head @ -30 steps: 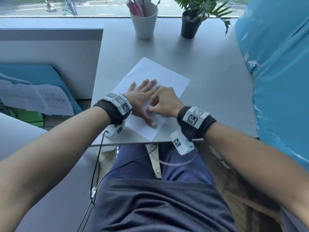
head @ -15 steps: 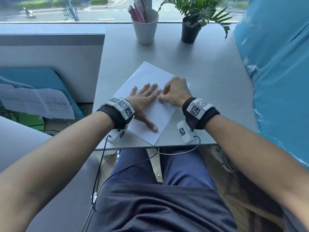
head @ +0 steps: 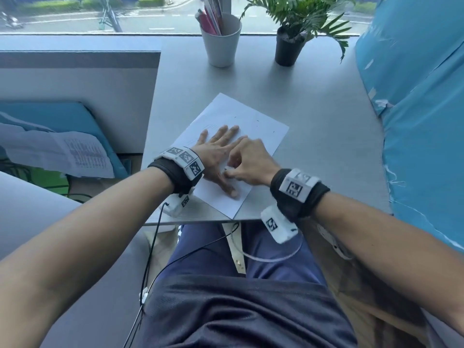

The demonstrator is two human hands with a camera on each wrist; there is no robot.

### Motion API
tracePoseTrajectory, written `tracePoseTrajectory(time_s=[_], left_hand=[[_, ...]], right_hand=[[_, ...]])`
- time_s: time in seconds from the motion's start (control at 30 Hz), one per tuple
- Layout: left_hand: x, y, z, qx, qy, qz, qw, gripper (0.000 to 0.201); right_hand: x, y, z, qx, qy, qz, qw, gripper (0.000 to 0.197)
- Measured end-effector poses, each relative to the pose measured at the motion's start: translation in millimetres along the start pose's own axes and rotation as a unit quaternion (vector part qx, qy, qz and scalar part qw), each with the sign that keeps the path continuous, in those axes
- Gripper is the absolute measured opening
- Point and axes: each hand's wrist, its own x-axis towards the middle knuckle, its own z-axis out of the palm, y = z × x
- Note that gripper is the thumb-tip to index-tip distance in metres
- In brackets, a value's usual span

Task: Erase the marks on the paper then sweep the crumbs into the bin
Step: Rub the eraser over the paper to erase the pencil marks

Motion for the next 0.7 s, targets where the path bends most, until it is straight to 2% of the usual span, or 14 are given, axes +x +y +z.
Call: tracePoseTrajectory(time_s=[0.13, 0.17, 0.3, 0.33, 0.43, 0.5, 0.63, 0.67, 0.7], left_hand=[[-2.2, -1.2, -1.3, -0.013, 0.008, 0.003, 1.000, 0.158], [-1.7, -1.3, -1.2, -0.010, 0.009, 0.003, 1.000, 0.158], [2.3, -1.2, -0.1, 0.004, -0.002, -0.001, 1.000, 0.157], [2.2, -0.9, -0.1, 0.006, -0.002, 0.000, 1.000, 0.157], [-0.2, -0.8, -1.2, -0.002, -0.003, -0.003, 1.000, 0.157], [0.4, -0.3, -0.4, 0.003, -0.001, -0.004, 1.000, 0.158], [3.7, -0.2, -0.1, 0.007, -0.009, -0.006, 1.000, 0.160], [2.8, -0.1, 0.0, 0.008, -0.011, -0.005, 1.000, 0.161], [2.2, -0.1, 0.0, 0.007, -0.011, -0.003, 1.000, 0.160]], right_hand=[[29.8, 27.1, -33.5, 0.018, 0.099, 0.077, 0.992, 0.017], [29.6, 25.0, -31.3, 0.011, 0.103, 0.078, 0.992, 0.015], [-1.3, -1.1, 5.6, 0.001, 0.005, 0.003, 1.000, 0.007], [-0.7, 2.0, 1.6, 0.004, -0.002, 0.006, 1.000, 0.008], [21.8, 25.0, -26.5, 0.047, 0.083, 0.082, 0.992, 0.016], [26.3, 28.8, -29.0, 0.038, 0.116, 0.098, 0.988, 0.015], [-1.5, 6.2, 4.2, 0.009, -0.002, 0.025, 1.000, 0.012], [-0.3, 8.4, 0.0, 0.006, -0.008, 0.026, 1.000, 0.014], [7.0, 15.5, -8.6, 0.013, 0.016, 0.042, 0.999, 0.015]])
